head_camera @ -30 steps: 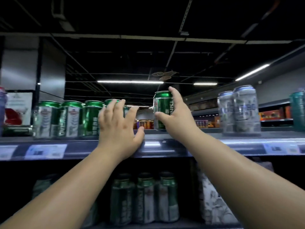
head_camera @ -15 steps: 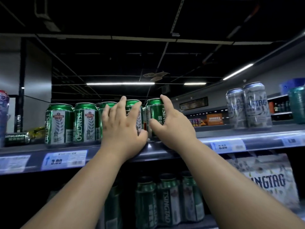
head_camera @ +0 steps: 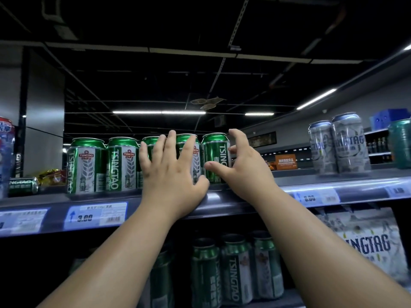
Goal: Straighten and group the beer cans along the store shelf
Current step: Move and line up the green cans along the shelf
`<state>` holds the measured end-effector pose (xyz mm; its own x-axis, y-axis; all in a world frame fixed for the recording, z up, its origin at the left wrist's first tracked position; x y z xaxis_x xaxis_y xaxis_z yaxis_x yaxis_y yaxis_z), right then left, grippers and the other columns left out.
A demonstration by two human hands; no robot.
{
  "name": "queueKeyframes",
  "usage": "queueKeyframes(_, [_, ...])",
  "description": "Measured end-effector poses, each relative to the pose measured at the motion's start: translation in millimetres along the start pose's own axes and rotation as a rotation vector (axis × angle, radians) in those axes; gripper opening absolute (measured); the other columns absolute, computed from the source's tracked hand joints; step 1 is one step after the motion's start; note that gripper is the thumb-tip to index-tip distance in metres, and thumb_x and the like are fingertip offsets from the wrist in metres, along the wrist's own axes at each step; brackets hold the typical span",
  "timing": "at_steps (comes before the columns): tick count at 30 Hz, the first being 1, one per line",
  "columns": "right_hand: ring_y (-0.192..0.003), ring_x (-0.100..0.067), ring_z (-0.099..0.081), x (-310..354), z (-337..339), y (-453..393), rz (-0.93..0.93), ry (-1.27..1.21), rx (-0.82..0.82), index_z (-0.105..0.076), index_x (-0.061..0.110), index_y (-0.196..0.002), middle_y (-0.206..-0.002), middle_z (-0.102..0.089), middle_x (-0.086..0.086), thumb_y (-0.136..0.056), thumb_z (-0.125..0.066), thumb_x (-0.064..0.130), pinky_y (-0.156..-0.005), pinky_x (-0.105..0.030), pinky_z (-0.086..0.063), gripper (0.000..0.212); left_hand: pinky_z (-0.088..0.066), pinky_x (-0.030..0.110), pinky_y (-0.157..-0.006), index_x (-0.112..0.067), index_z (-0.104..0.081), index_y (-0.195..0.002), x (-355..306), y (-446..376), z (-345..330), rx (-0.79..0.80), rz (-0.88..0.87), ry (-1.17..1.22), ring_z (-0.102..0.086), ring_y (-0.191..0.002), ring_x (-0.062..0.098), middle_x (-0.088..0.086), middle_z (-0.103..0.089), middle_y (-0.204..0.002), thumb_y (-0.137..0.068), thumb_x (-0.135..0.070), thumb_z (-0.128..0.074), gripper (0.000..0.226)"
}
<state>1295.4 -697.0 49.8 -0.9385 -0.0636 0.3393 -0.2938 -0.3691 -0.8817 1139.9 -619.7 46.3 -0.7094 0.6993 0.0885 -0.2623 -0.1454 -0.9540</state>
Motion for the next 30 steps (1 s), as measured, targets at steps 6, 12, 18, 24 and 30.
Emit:
queueKeyframes(6, [-0.081,-0.015,-0.058,2,-5,-2,-0.007,0.115,0.071,-0.004,0.040,-0.157,-0.094,-0.061,0.008,-0.085,-0.051,0.054,-0.059,-0.035,-0.045,0.088,0.011,0.054,-0.115,-0.034,-0.016,-0.151,4,-8,3,0.058,-0.064,-0.044,-0.020,-0.142,0.031,0.013,-0.025,-0.157,-0.076,-0.066,-0.033,0.084])
queueKeyframes(12, [-0.105,-0.021,-0.059,1,-4,-1,-0.007,0.107,0.061,-0.010,0.036,-0.154,-0.125,-0.058,0.006,-0.083,-0.057,0.064,-0.073,-0.037,-0.045,0.090,0.001,0.056,-0.116,-0.028,-0.030,-0.149,8,-8,6,-0.013,-0.081,-0.052,-0.030,-0.139,0.032,0.013,-0.039,-0.150,-0.076,-0.067,-0.039,0.084])
queueKeyframes(18, [-0.076,-0.015,-0.061,2,-6,0,-0.007,0.101,0.098,0.004,0.043,-0.155,-0.088,-0.063,0.008,-0.078,-0.055,0.057,-0.055,-0.031,-0.042,0.098,0.014,0.055,-0.115,-0.033,-0.003,-0.155,12,-7,-1,0.011,-0.077,-0.077,-0.007,-0.149,0.029,0.008,-0.017,-0.163,-0.080,-0.073,-0.028,0.089])
queueKeyframes(24, [-0.120,-0.023,-0.058,5,-3,0,-0.016,0.114,0.077,-0.002,0.039,-0.155,-0.149,-0.048,0.004,-0.076,-0.063,0.074,-0.083,-0.042,-0.052,0.106,0.015,0.054,-0.115,-0.033,-0.003,-0.155,12,-7,-1,0.020,-0.071,-0.062,-0.004,-0.149,0.028,0.006,-0.016,-0.164,-0.080,-0.073,-0.026,0.088])
queueKeyframes(30, [-0.071,-0.007,-0.056,0,-4,-1,-0.020,0.115,0.107,0.003,0.040,-0.156,-0.081,-0.046,0.017,-0.078,-0.061,0.054,-0.054,-0.030,-0.043,0.101,0.015,0.052,-0.115,-0.033,-0.002,-0.154,13,-7,-2,0.022,-0.067,-0.045,-0.003,-0.149,0.026,0.006,-0.015,-0.164,-0.078,-0.071,-0.026,0.088])
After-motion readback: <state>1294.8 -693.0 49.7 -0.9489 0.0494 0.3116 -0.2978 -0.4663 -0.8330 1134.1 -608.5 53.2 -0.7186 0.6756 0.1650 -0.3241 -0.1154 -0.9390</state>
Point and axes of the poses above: each hand's wrist, its own y-axis away from the middle knuckle, its own z-axis out of the back of the hand, x = y × z, the point moved 6 cm from there along -y, towards the middle knuckle
